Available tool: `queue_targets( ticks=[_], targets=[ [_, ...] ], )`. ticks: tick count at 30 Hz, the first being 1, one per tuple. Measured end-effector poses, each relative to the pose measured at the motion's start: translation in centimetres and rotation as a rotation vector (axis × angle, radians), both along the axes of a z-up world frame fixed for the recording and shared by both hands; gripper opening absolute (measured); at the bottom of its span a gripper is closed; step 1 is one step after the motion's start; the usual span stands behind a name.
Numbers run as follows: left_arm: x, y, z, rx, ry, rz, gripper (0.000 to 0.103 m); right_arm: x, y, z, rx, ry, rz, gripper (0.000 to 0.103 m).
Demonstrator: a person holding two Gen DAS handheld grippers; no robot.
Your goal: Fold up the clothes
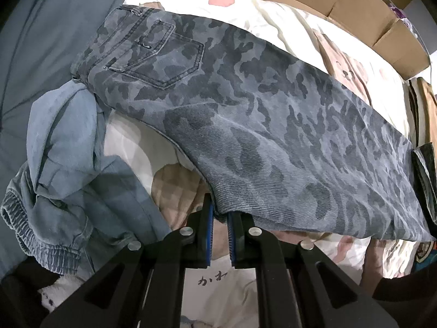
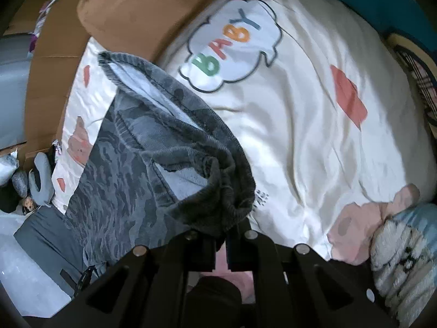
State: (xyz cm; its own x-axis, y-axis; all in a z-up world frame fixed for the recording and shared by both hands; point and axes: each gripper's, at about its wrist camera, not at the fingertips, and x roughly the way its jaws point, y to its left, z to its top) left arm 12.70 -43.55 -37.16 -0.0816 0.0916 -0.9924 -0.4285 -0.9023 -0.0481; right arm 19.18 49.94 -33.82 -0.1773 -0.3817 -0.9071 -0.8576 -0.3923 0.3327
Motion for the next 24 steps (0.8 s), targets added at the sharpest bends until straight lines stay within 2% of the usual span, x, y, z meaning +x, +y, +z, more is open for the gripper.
queue_targets(
  ticks=[15, 24],
  targets=[
    [-0.4, 0.9, -0.4, -0.029, -0.033, -0.052, 0.009, -0.7, 0.0, -0.5, -0.056, -0.131, 0.002, 0.004],
    [-0.9, 1.1, -0.5, -0.049, -0.047, -0.061, 0.009, -1.2, -0.7, -2.0, -0.128, -0.223, 0.014, 0.004]
  ],
)
